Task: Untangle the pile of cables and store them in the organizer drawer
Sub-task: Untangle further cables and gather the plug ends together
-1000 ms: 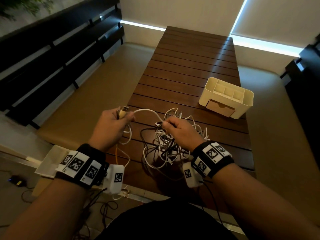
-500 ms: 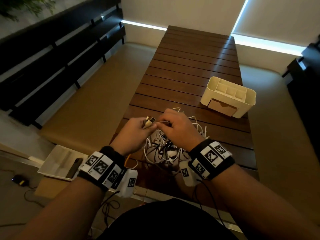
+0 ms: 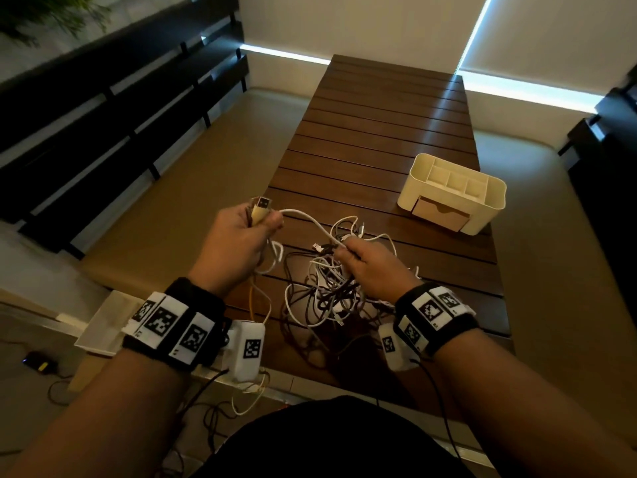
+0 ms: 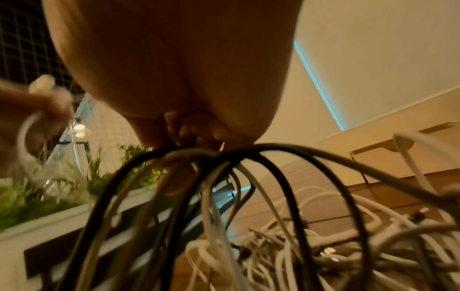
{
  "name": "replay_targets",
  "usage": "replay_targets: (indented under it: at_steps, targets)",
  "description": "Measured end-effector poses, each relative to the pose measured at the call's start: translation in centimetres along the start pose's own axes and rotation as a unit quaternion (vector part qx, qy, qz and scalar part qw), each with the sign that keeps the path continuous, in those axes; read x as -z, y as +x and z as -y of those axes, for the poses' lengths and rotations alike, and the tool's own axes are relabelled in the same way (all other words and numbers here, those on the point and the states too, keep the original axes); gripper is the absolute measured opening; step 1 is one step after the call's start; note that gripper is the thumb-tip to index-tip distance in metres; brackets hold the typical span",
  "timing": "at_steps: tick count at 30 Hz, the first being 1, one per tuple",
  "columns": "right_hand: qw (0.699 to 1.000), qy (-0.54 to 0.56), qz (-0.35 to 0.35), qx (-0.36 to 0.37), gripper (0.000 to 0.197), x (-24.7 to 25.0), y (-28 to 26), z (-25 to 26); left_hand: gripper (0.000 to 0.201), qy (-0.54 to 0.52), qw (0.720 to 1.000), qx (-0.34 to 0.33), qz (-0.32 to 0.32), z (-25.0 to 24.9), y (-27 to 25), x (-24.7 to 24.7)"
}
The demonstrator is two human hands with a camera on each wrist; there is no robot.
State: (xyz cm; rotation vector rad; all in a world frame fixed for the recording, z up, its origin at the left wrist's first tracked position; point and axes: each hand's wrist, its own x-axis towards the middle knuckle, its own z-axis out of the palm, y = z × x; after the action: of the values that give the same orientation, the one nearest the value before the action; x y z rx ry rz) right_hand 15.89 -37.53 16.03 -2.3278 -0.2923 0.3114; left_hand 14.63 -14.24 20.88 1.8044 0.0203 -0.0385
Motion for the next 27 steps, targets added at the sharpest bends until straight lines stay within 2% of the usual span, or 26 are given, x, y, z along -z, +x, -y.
replay_targets:
  at_steps: [3,6,10,11,14,16,18,20,24,27]
  targets:
    - [0.998,0.047,-0.021,0.024,0.013,1.6,-0.3,1.2,0.027,0.108,0.993,0.047,0.001,1.7,0.3,0.4]
    - [0.992,0.099,-0.055,0.052,0.012,2.6,-0.1,2.5,0.026,0.171,0.983,0.072,0.005,2.9,0.1,0.5]
    - [0.994,0.031,-0.057,0.085,0.012,2.3,0.4,3.1,0.016,0.139,0.988,-0.011,-0.069,1.2,-0.6,-0.3]
    - [0.994,0.015,-0.050,0.094,0.012,2.0,0.5,3.2,0.014,0.138,0.988,-0.033,-0.065,0.5,-0.8,-0.7]
    - [0.989,-0.002,-0.049,0.136,0.010,1.3,0.7,3.7,0.018,0.210,0.975,-0.071,0.030,-0.9,-0.7,-2.1]
    - [0.985,-0.002,-0.060,0.160,0.010,1.2,0.7,4.0,0.025,0.251,0.961,-0.056,0.101,-0.8,-0.4,-2.8]
    - [0.985,-0.006,-0.060,0.163,0.011,1.3,0.6,3.9,0.029,0.254,0.959,-0.045,0.120,-0.5,-0.3,-3.0]
    - [0.988,-0.013,-0.049,0.146,0.010,1.1,0.4,3.2,0.031,0.231,0.967,-0.058,0.093,-0.6,-0.5,-3.0]
    - [0.996,-0.062,-0.016,0.055,0.017,0.3,0.4,0.0,0.026,0.133,0.989,-0.068,-0.022,-1.1,-0.6,-2.1]
    - [0.996,-0.091,-0.014,0.019,0.018,0.9,0.6,-1.9,0.027,0.108,0.991,-0.063,-0.049,-0.6,-0.5,-1.6]
